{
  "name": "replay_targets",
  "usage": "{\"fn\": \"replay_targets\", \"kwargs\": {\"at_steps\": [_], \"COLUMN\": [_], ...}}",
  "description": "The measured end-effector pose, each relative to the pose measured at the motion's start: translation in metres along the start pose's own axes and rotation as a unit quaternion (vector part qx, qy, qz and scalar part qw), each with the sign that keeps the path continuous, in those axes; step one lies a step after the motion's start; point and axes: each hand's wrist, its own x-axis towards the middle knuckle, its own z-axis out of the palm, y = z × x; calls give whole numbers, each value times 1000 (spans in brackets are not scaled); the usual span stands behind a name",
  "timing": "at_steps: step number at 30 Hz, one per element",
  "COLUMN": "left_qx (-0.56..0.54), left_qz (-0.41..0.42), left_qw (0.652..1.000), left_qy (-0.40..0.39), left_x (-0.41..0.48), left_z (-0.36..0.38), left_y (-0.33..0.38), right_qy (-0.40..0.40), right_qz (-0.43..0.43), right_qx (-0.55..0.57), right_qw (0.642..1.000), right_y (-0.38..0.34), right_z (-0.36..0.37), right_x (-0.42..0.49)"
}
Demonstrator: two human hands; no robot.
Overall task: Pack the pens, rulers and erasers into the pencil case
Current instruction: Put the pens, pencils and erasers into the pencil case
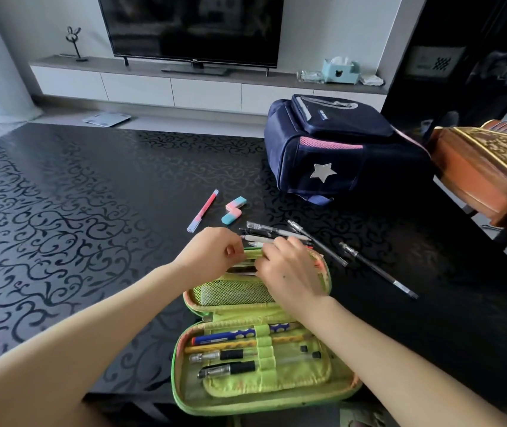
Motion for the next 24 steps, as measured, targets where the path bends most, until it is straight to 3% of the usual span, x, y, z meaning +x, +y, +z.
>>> {"fn": "replay_targets", "kwargs": {"at_steps": [6, 9, 12, 17, 20, 24], "left_qx": [66, 93, 69, 126, 200, 185], "left_qz": [27, 44, 79, 55, 51, 28], "left_qw": [997, 995, 994, 988, 976, 982], "left_qy": [-26, -3, -12, -66, -64, -27], "left_x": [-4, 0, 4, 10, 11, 8], "left_z": [15, 19, 27, 48, 53, 54], "left_y": [4, 17, 39, 66, 79, 95], "right_qy": [12, 24, -18, -108, -85, -30], "right_qz": [132, 228, 303, 317, 337, 355], "right_qx": [123, 154, 199, 243, 283, 312], "right_qw": [983, 961, 932, 910, 894, 881], "right_y": [38, 60, 69, 65, 66, 69], "right_z": [-3, -3, -5, -4, -4, -10], "right_x": [-22, -42, -52, -41, -40, -46]}}
